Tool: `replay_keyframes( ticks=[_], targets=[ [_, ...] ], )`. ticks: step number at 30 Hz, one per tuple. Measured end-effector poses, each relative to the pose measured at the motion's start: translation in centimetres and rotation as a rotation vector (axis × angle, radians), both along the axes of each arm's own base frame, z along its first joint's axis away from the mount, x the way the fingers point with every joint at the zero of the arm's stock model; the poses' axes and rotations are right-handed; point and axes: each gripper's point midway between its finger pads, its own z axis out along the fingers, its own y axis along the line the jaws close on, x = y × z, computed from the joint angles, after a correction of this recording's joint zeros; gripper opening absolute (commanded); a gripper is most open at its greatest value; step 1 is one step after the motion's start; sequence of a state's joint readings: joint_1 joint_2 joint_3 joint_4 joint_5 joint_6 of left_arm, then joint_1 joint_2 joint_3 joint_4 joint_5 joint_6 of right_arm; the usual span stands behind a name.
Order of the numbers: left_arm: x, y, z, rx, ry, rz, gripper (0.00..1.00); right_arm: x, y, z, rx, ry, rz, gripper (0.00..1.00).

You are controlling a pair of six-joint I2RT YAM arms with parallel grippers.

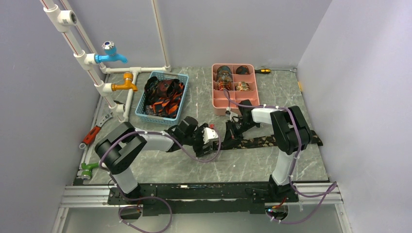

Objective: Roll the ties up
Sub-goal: Roll the tie at the center of the board.

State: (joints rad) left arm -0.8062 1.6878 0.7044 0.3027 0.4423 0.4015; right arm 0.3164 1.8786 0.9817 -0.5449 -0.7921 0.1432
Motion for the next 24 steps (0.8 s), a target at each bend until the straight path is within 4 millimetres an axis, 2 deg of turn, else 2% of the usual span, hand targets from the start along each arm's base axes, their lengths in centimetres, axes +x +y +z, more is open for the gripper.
replay_keyframes(
  ticks=[5, 12, 17, 21, 24],
  targets=[
    [0.7, -1.6, 0.1, -0.026, -0.001, -0.018, 0.77, 0.0, 0.0, 0.0, 0.001, 0.002, 0.0, 0.0],
    [-0.3, -3.1, 0.4, -0.056, 0.009, -0.076, 0.52, 0.0, 0.0, 0.0, 0.004, 0.012, 0.0, 0.0],
    [-0.6, -5.1, 1.6, -0.093, 0.011, -0.112, 0.44, 0.0, 0.1, 0.0, 0.011, 0.012, 0.001, 0.0],
    [-0.3, -6.1, 1.3, -0.1, 0.03, -0.106, 0.38, 0.0, 0.2, 0.0, 0.014, 0.012, 0.002, 0.0],
    [-0.2, -6.6, 1.0, -0.102, 0.052, -0.107, 0.43, 0.0, 0.1, 0.0, 0.014, 0.009, 0.002, 0.0]
  ],
)
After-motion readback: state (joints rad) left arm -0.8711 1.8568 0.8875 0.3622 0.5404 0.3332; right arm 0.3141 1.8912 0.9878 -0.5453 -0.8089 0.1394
